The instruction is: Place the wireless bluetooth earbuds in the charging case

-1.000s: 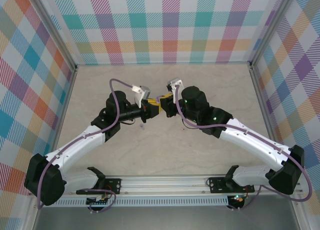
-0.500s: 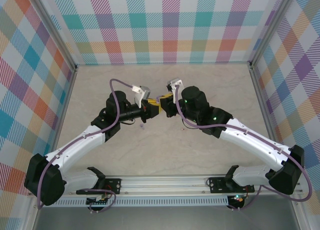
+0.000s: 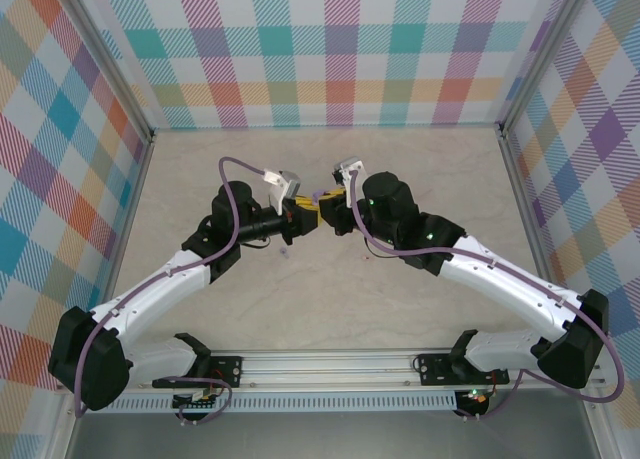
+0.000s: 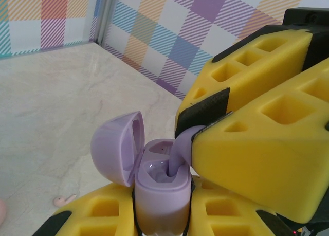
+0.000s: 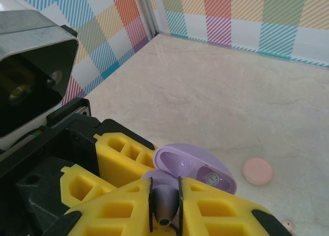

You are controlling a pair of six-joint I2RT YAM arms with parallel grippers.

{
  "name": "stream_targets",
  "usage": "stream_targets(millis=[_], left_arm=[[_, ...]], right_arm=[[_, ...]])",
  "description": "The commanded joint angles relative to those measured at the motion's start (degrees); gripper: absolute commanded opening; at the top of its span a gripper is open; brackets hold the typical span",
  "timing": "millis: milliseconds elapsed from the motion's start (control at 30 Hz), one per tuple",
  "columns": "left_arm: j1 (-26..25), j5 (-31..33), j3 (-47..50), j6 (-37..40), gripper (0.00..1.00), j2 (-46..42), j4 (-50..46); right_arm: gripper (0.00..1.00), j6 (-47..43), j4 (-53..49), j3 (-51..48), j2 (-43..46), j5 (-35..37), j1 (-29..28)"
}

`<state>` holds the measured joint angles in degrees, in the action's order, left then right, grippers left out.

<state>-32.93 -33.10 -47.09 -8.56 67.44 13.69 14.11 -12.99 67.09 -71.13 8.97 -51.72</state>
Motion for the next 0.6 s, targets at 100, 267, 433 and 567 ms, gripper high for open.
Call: stream_targets(millis=[100,267,433,567], left_arm=[[-0.6,-2.27,-1.11,-0.99,0.14,-0.14,4.0],[-0.65,-3.02,-0.62,-1.19,0.14,-0.34,5.0],[-0.65,-3.02,-0.32,-1.06,0.14,-0.5,5.47],[-0.6,-3.17,-0.01,-1.03,0.14,-0.57,5.88]], right_arm=[[0.22,0.48,-0.77,2.56,0.2,-1.65,-0.18],[0.24,0.91,-1.36,3.26,-0.31,-1.73,-0.22],[0.26,1.6,-1.35,3.62,-0.34,-2.5,-0.24],[0.29,2.24,-1.55,3.97,-0.32,-2.88,-0.07]])
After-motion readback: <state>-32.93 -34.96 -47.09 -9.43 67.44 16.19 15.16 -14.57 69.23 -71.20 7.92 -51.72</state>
